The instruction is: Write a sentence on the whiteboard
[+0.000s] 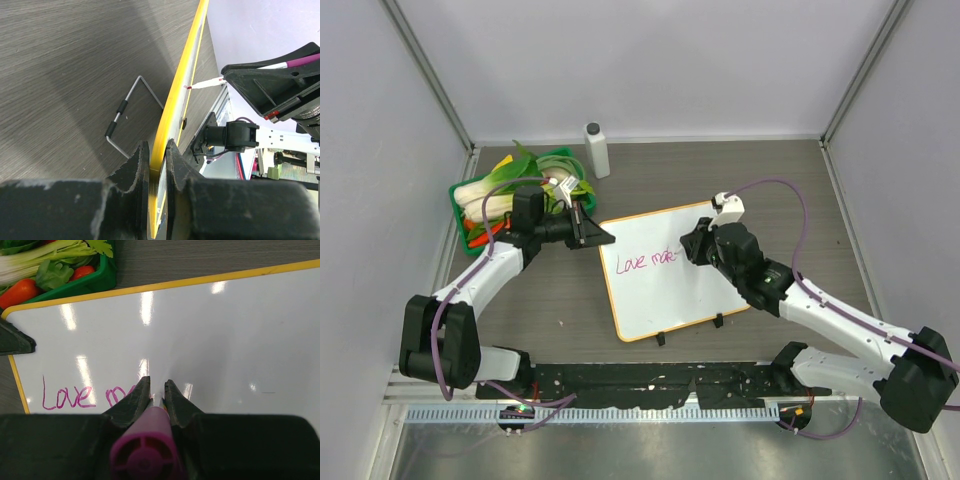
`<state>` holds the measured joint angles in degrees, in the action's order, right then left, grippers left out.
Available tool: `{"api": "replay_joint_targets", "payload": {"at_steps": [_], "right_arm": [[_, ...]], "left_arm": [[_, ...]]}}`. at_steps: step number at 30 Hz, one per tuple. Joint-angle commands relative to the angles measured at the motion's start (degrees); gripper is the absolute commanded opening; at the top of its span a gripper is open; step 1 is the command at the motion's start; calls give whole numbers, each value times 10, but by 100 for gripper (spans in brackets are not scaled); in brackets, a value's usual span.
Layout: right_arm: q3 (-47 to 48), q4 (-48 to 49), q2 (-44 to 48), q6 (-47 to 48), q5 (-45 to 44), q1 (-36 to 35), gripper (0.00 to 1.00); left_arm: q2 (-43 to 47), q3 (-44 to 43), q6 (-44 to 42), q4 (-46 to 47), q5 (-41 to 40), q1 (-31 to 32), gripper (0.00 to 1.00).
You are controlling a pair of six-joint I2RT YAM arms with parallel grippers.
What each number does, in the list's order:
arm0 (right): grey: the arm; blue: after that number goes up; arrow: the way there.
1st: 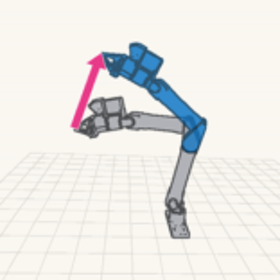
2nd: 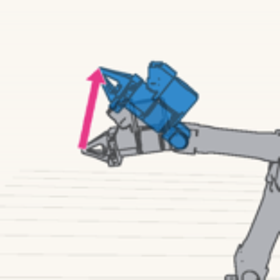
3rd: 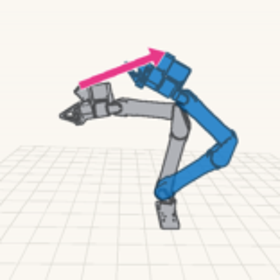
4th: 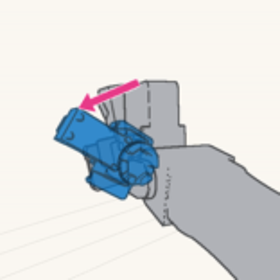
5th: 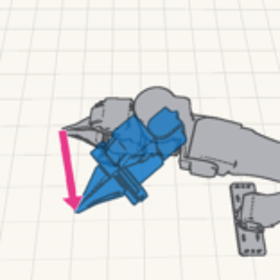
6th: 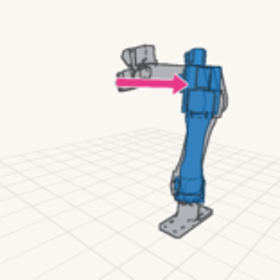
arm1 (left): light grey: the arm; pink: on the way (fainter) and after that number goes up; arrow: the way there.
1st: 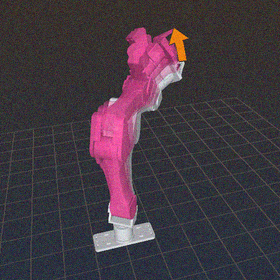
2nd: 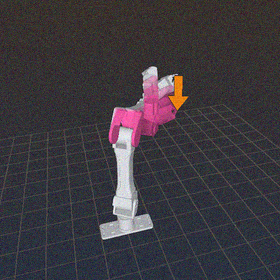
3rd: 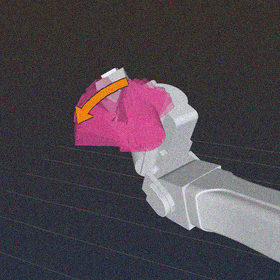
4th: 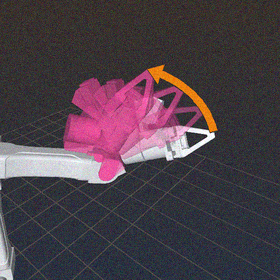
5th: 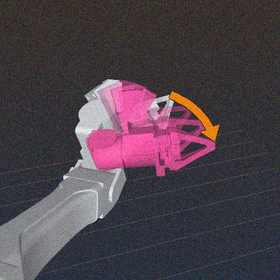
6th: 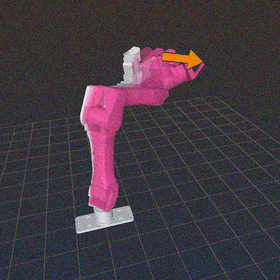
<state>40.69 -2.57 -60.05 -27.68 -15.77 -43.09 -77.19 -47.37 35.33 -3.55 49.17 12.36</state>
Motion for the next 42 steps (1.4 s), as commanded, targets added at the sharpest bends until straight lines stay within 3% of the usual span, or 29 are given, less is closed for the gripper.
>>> {"api": "replay_joint_targets", "payload": {"at_steps": [1,27,42], "right_arm": [[-9,22,12,-11,-3,1,1],[7,0,2,-16,-74,12,1],[21,22,-17,-4,-12,13,1]], "left_arm": [[-12,4,-55,-55,-86,6,0],[-11,6,-55,-53,-86,6,0],[-13,6,-54,-52,-86,6,0]]}}
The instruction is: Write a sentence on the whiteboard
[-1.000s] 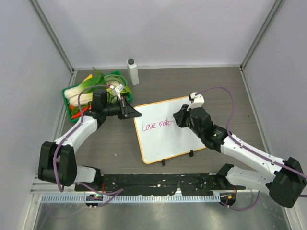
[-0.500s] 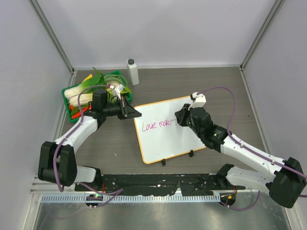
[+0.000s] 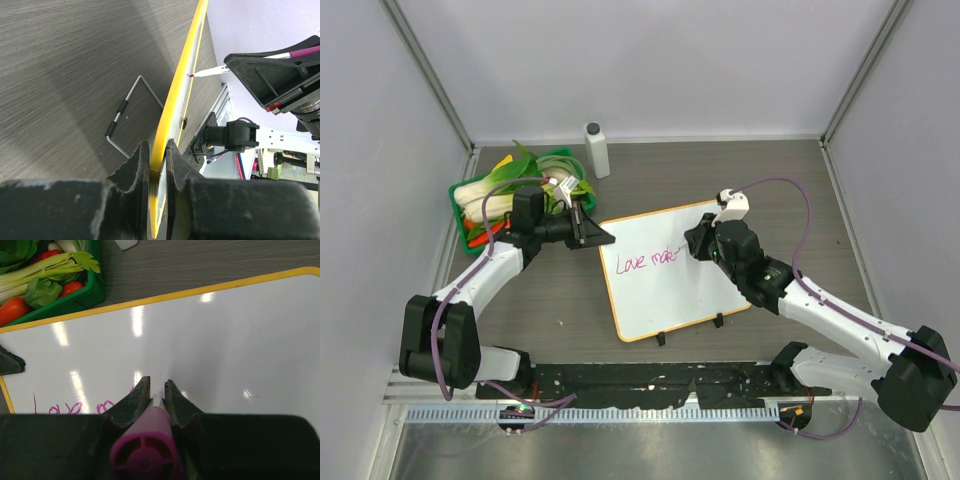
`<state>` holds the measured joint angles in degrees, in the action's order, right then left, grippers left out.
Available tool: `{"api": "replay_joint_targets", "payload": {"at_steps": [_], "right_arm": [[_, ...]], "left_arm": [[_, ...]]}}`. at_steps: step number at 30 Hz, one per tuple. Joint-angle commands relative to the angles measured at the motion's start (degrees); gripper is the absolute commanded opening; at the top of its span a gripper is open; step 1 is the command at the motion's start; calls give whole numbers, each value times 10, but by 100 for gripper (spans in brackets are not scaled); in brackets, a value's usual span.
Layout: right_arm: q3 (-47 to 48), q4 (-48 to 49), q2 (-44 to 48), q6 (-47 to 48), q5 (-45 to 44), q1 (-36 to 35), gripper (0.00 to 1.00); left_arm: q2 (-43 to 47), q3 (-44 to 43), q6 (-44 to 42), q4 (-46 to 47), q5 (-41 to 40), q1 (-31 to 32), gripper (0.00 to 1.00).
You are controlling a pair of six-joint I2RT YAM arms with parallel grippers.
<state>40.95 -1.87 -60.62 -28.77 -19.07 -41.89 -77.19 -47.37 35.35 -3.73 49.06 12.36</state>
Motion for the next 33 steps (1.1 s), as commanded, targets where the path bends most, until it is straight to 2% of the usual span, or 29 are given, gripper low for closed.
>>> {"api": "replay_joint_targets", "payload": {"at_steps": [1,14,33], "right_arm": [[19,15,-13,8,25,1,1],[-17,-7,7,-10,57,1,1],[-37,-35,34,-23,4,2,1]], "left_arm": [[-14,6,-54,-51,-85,6,0],[-12,6,-54,-50,-84,6,0],[-14,6,-53,-50,-84,8,0]]}}
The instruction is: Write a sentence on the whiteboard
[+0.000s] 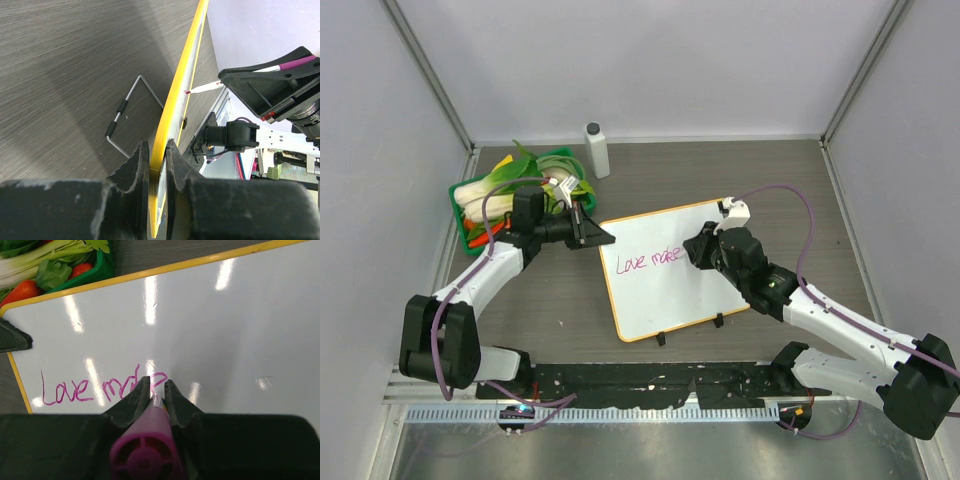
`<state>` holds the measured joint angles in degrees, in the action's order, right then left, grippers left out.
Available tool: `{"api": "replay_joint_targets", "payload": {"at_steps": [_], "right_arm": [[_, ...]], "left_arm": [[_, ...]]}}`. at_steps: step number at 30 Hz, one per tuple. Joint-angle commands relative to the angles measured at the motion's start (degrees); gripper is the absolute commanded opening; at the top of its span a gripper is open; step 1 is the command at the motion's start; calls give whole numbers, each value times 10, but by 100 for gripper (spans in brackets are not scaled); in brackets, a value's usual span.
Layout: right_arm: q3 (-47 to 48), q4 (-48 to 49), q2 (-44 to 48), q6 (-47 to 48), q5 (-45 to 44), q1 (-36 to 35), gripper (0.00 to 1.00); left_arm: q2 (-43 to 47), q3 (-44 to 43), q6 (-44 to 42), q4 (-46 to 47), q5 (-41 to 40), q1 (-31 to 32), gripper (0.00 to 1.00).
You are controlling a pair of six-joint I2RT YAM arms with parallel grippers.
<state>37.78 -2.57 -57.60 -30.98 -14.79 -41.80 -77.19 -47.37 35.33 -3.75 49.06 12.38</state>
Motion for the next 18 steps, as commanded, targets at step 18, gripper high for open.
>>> {"api": "replay_joint_targets", "payload": {"at_steps": [18], "right_arm": [[26,-28,6,11,-55,2,1]], "left_arm": [[-14,4,-54,-49,-83,7,0]]}}
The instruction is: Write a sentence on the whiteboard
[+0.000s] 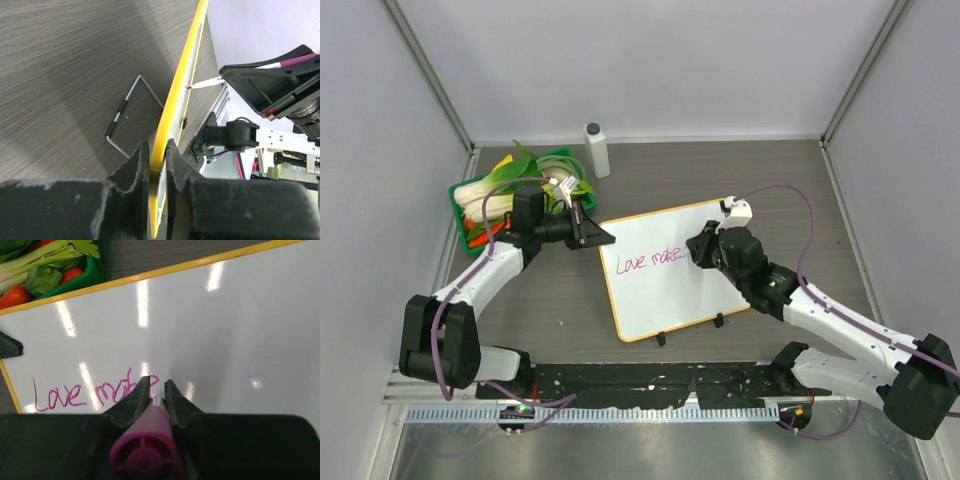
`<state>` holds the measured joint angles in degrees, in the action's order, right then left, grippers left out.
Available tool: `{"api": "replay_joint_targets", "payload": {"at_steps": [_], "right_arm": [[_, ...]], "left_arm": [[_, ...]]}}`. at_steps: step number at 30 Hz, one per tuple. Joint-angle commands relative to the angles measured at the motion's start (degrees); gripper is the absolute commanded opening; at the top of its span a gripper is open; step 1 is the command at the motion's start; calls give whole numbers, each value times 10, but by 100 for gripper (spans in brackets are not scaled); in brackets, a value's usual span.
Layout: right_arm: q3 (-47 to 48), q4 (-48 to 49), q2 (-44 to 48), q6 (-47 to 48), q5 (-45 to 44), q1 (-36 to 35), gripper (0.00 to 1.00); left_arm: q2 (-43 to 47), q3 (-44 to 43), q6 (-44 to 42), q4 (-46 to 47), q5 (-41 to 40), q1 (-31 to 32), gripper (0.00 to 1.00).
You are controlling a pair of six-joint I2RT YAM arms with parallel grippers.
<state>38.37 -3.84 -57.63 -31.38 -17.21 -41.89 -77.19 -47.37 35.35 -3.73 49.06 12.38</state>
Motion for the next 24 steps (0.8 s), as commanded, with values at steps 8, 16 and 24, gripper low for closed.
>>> {"api": "replay_joint_targets", "payload": {"at_steps": [8,16,24], "right_arm": [[50,-12,28,16,2,7,1],[50,-4,25,11,9,32,1],[41,25,3,2,38,59,1]], "left_arm": [[-14,5,-55,-48,-84,7,0],[-11,6,-54,-48,-85,7,0],[-11,6,-55,-50,-84,7,0]]}}
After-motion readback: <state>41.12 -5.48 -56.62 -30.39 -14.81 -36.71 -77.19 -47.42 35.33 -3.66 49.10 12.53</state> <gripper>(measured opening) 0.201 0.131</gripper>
